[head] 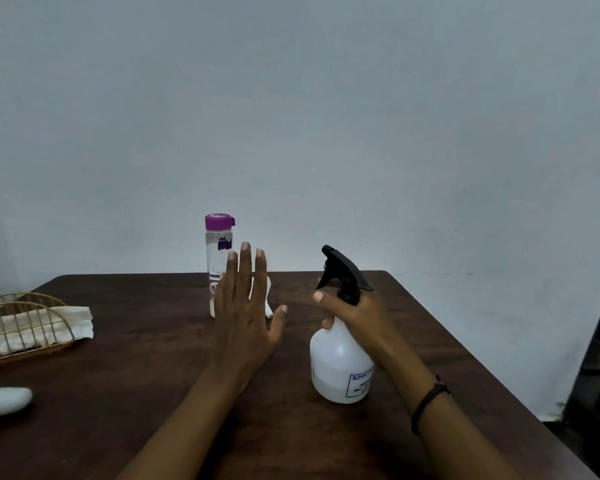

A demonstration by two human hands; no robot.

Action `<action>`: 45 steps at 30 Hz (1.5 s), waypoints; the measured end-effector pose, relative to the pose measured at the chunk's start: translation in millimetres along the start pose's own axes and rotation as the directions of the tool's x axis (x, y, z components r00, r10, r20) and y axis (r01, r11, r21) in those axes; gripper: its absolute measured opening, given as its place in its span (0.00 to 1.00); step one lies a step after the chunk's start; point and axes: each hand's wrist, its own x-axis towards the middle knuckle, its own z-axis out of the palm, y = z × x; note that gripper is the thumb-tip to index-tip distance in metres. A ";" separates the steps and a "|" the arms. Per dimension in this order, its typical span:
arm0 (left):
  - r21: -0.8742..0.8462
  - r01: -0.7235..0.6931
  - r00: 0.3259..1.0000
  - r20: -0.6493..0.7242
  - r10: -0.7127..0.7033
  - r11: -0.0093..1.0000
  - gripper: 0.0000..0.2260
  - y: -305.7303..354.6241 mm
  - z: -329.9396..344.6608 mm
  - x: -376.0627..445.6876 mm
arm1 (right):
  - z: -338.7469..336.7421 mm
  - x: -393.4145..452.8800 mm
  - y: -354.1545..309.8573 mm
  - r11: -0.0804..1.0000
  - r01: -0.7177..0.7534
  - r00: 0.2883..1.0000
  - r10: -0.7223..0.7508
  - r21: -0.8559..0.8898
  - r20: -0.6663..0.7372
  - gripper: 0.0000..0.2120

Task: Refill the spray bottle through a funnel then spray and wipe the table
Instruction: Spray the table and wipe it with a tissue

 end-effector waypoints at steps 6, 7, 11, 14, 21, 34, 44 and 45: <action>-0.002 -0.005 1.000 0.006 0.005 1.000 0.39 1.2 -0.1 -1.7 | -3.7 9.6 -6.8 0.996 -0.090 0.983 0.085 0.021 0.165 0.13; -0.003 -0.004 1.000 0.007 0.004 1.000 0.39 1.3 0.0 -1.4 | -4.6 11.1 -8.3 0.994 -0.105 0.979 0.102 0.006 0.175 0.11; -0.013 0.015 1.000 0.028 -0.014 1.000 0.38 0.1 -1.4 -0.5 | -11.5 19.3 -19.0 0.961 -0.156 0.947 0.211 -0.228 0.242 0.10; -0.008 0.035 0.997 0.062 -0.034 0.999 0.39 -1.3 -1.2 0.1 | -17.8 23.9 -32.6 0.855 -0.238 0.859 0.407 -0.460 0.312 0.21; 0.004 0.093 0.988 0.127 -0.093 0.996 0.41 -9.9 -1.6 -2.4 | -21.4 29.8 -47.7 0.563 -0.313 0.669 0.702 -0.765 0.244 0.17; 0.007 0.100 0.983 0.153 -0.099 0.995 0.40 -10.5 -3.2 -5.8 | -15.3 16.4 -47.8 0.396 -0.265 0.569 0.801 -0.879 0.189 0.15; 0.002 0.120 0.976 0.182 -0.118 0.993 0.39 -8.3 -3.0 -7.1 | -15.5 11.1 -55.1 0.445 -0.296 0.528 0.814 -0.845 0.243 0.11; 0.004 0.121 0.976 0.183 -0.119 0.993 0.39 -7.9 -2.8 -7.5 | -14.7 10.3 -53.5 0.447 -0.296 0.535 0.809 -0.844 0.241 0.11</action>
